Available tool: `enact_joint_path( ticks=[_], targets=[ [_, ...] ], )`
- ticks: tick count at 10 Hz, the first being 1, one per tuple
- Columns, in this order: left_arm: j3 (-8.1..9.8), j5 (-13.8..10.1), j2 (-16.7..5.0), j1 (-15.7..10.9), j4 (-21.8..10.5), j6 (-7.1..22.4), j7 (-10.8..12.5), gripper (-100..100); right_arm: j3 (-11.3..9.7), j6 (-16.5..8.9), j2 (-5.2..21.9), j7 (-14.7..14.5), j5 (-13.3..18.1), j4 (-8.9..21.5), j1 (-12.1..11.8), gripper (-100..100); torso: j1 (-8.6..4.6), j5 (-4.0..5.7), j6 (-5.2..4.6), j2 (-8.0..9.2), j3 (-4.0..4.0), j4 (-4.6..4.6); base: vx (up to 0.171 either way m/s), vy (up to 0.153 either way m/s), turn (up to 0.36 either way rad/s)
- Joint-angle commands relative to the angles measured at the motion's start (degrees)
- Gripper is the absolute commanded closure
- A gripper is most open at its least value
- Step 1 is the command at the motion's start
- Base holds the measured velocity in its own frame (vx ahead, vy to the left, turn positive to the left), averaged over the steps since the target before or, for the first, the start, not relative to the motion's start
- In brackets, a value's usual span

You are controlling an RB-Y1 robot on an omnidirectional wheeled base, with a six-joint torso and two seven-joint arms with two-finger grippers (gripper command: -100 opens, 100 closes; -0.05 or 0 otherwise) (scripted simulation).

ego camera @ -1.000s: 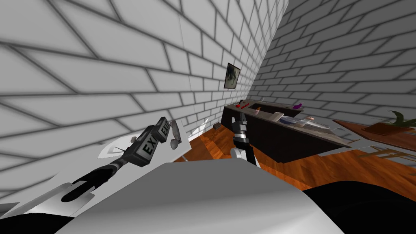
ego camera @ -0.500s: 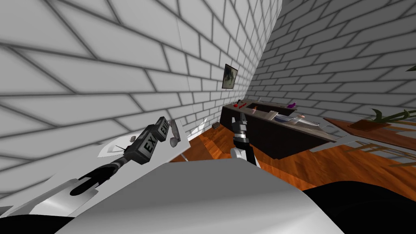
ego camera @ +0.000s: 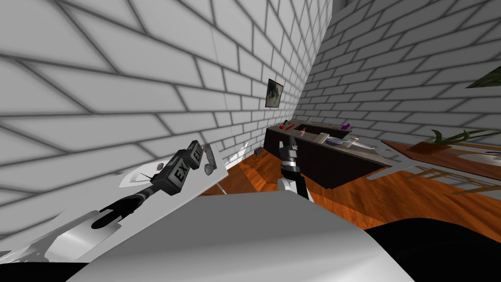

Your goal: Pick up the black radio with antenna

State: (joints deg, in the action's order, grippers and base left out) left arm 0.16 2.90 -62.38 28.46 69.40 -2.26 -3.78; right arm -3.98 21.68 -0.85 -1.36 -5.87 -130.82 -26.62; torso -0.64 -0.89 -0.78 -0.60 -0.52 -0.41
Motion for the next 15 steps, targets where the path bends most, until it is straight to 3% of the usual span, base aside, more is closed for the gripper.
enact_joint_path(
  ticks=[1,2,4,5,6,8,9,11,12,13,15],
  targets=[
    [-2.86,-0.8,-1.7,-2.9,-2.9,-2.1,1.4,-100,0.0,0.0,0.0,0.0,0.0,0.0,0.0,0,0.00,0.00,0.00,0.00,0.00,0.00,-0.065,-0.021,-0.146],
    [-4.23,-0.8,-1.7,-4.3,-4.3,-2.1,1.4,-100,0.0,0.0,0.0,0.0,0.0,0.0,0.0,0,-0.05,0.01,-0.06,0.15,0.08,0.02,-0.087,-0.030,-0.086],
    [-4.23,-0.8,-1.7,-5.7,-7.7,-2.1,1.4,-100,0.0,0.0,0.0,0.0,0.0,0.0,0.0,0,-0.09,0.02,0.01,0.20,0.12,0.05,-0.030,-0.025,0.015],
    [-7.04,-1.5,-3.3,-8.4,-9.8,-3.9,2.6,-100,0.0,0.0,0.0,0.0,0.0,0.0,0.0,0,-0.06,0.01,0.02,0.10,0.06,0.02,-0.069,-0.041,-0.133],
    [-8.25,-1.5,-3.3,-9.8,-11.2,-3.9,2.6,-100,0.0,0.0,0.0,0.0,0.0,0.0,0.0,0,-0.12,0.03,-0.05,0.20,0.11,0.04,-0.089,-0.041,-0.090],
    [-8.25,-1.5,-3.3,-11.0,-14.3,-3.9,2.6,-100,0.0,0.0,0.0,0.0,0.0,0.0,0.0,0,-0.09,0.02,0.01,0.18,0.11,0.05,-0.023,-0.019,0.009],
    [-11.33,-2.2,-4.8,-13.8,-16.6,-5.7,3.9,-100,0.0,0.0,0.0,0.0,0.0,0.0,0.0,0,-0.03,0.01,0.02,0.08,0.05,0.02,-0.083,-0.032,-0.136],
    [-12.26,-2.2,-4.8,-16.4,-20.8,-5.7,3.9,-100,0.0,0.0,0.0,0.0,0.0,0.0,0.0,0,-0.14,0.03,0.00,0.29,0.17,0.07,-0.063,-0.040,-0.038],
    [-15.73,-2.9,-6.3,-19.5,-23.4,-7.5,5.2,-100,0.0,0.0,0.0,0.0,0.0,0.0,0.0,0,-0.10,0.03,0.03,0.18,0.11,0.05,-0.064,-0.051,-0.120],
    [-16.28,-2.9,-6.3,-21.3,-25.3,-7.5,5.2,-100,0.0,0.0,0.0,0.0,0.0,0.0,0.0,0,-0.16,0.04,-0.04,0.21,0.12,0.05,-0.072,-0.048,-0.093],
    [-16.28,-2.9,-6.3,-21.7,-27.8,-7.5,5.2,-100,0.0,0.0,0.0,0.0,0.0,0.0,0.0,0,-0.08,0.02,0.04,0.17,0.11,0.04,-0.024,-0.016,0.015]
  ],
)
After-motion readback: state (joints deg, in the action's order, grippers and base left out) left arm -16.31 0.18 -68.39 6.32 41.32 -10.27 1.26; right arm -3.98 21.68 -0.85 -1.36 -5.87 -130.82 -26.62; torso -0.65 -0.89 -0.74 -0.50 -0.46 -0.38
